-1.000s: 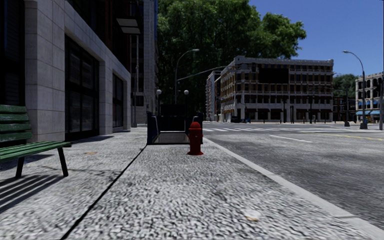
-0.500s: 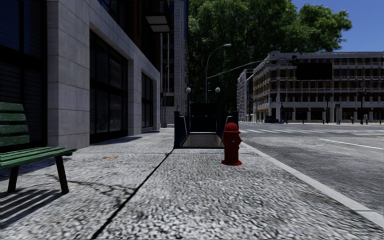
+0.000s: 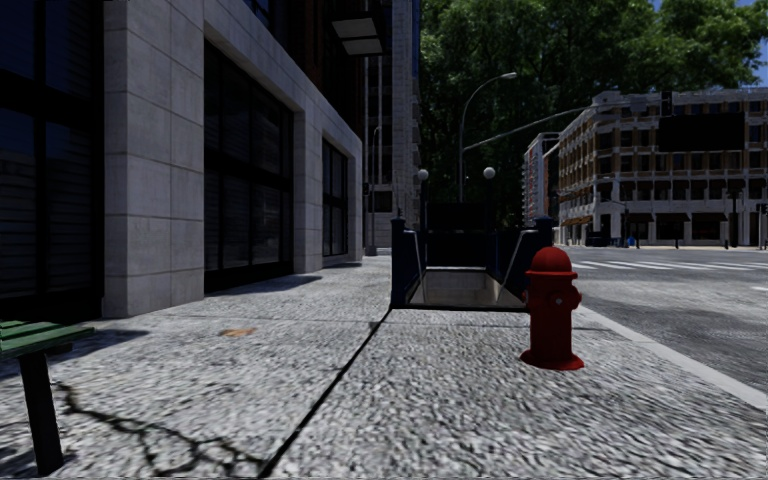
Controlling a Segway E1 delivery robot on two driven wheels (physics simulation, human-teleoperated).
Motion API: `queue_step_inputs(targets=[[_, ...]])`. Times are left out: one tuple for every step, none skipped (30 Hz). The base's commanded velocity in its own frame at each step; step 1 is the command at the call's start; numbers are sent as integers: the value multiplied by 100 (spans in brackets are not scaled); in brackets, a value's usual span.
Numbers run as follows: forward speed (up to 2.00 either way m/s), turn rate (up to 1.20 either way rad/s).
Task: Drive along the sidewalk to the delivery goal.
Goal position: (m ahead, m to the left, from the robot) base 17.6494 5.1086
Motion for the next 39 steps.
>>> queue_step_inputs(targets=[[179,27],[179,27],[179,27],[179,27],[179,27],[179,27],[179,27],[179,27],[179,28],[179,31],[179,36],[179,39],[179,41],[179,44],[179,44],[179,44],[179,44],[179,44],[179,44],[179,44],[179,45],[179,45],[179,31],[179,20],[179,15],[179,11],[179,10],[179,10],[179,9],[179,9],[179,9],[180,9],[180,9],[180,9],[181,9],[181,9],[184,9],[190,9],[200,5]])
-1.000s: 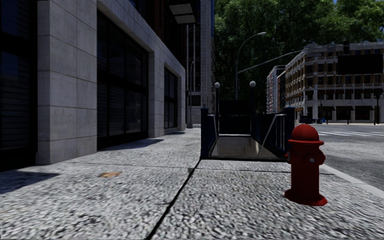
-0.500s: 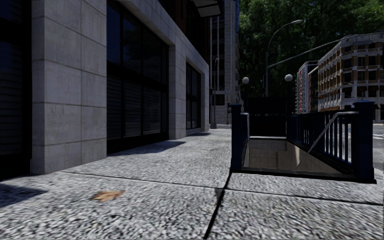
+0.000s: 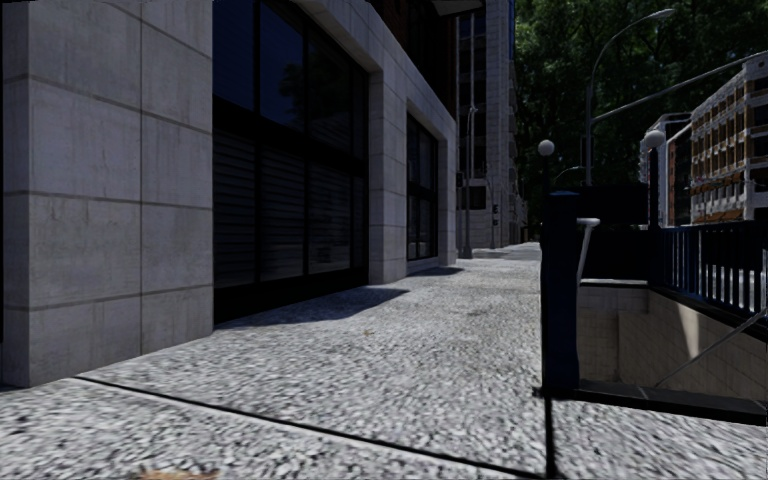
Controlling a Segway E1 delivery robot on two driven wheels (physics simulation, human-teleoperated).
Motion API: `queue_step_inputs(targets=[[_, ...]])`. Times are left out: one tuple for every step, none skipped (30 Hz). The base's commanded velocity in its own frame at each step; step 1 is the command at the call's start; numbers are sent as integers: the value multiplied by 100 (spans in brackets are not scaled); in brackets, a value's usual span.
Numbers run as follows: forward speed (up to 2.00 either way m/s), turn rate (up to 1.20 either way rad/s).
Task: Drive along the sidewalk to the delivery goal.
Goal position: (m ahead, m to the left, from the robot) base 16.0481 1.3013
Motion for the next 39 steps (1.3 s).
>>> queue_step_inputs(targets=[[200,0],[200,0],[200,0],[200,0],[200,0],[200,0],[200,0],[200,0],[200,-6],[200,-10],[200,-12],[200,-12],[200,-12],[200,-12],[200,-12],[200,-12],[200,-12],[200,-15],[200,-21],[200,-31],[200,-35],[200,-36],[200,-36],[200,-37],[200,-38],[200,-39],[200,-39],[200,-40],[200,-41],[200,-42],[200,-44],[200,-49],[200,-51],[200,-51],[200,-51],[200,-51],[200,-51],[200,-51],[200,-51]])
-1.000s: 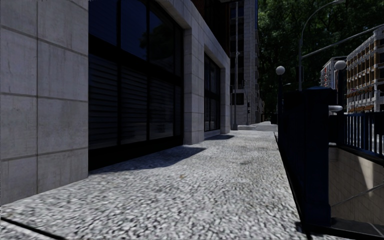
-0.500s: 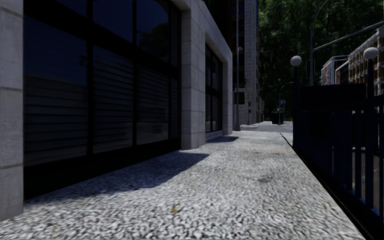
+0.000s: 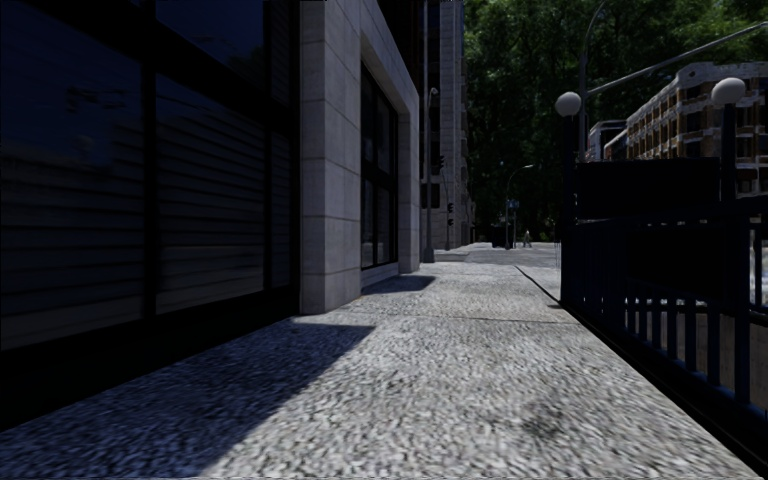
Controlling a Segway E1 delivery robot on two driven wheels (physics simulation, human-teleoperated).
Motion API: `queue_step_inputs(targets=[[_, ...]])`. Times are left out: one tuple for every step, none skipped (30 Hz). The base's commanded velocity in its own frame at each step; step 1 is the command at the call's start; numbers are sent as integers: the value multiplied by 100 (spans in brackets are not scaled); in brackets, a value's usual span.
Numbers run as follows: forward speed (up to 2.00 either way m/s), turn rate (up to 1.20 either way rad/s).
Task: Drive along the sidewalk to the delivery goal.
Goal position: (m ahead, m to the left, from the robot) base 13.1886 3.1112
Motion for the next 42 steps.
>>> queue_step_inputs(targets=[[200,-51],[200,-51],[200,-51],[200,-51],[200,-51],[200,-51],[200,-51],[200,-51],[200,-48],[200,-34],[200,-12],[200,0],[200,0],[200,0],[200,0],[200,0],[200,0],[200,0],[200,0],[200,0],[200,0],[200,0],[200,0],[200,0],[200,0],[200,0],[200,0],[200,0],[200,0],[200,0],[200,0],[200,0],[200,0],[200,0],[200,0],[200,0],[200,0],[200,0],[200,0],[200,0],[200,0],[200,0]])
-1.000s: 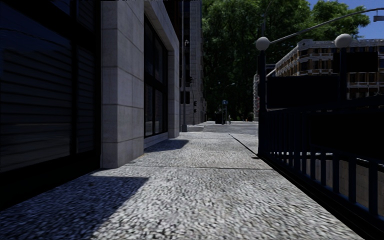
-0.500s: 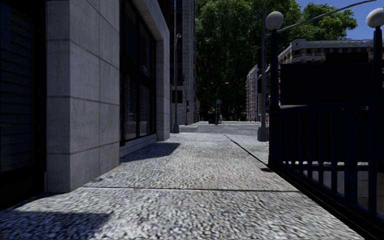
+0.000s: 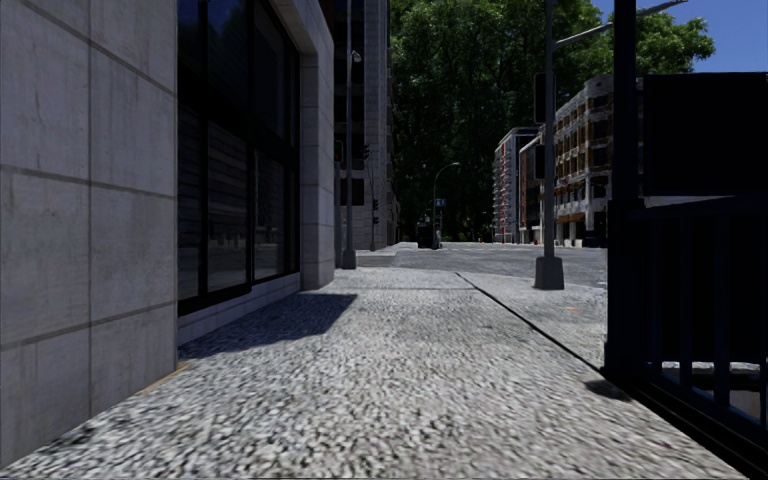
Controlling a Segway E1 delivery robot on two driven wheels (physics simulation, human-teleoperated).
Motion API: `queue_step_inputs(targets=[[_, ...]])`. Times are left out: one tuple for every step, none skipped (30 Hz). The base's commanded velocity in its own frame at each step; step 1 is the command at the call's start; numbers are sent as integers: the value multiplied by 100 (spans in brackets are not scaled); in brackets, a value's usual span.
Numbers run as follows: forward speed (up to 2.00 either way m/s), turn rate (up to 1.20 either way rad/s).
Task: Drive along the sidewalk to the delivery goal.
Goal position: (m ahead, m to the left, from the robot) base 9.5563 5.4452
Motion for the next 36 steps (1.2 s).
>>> queue_step_inputs(targets=[[200,0],[200,0],[200,0],[200,0],[200,0],[200,0],[200,0],[200,0],[200,0],[200,0],[200,0],[200,0],[200,0],[200,0],[200,0],[200,0],[200,0],[200,0],[200,0],[200,0],[200,0],[200,0],[200,0],[200,0],[200,0],[200,0],[200,0],[200,0],[200,0],[200,0],[200,0],[200,0],[200,0],[200,0],[200,0],[200,0]])
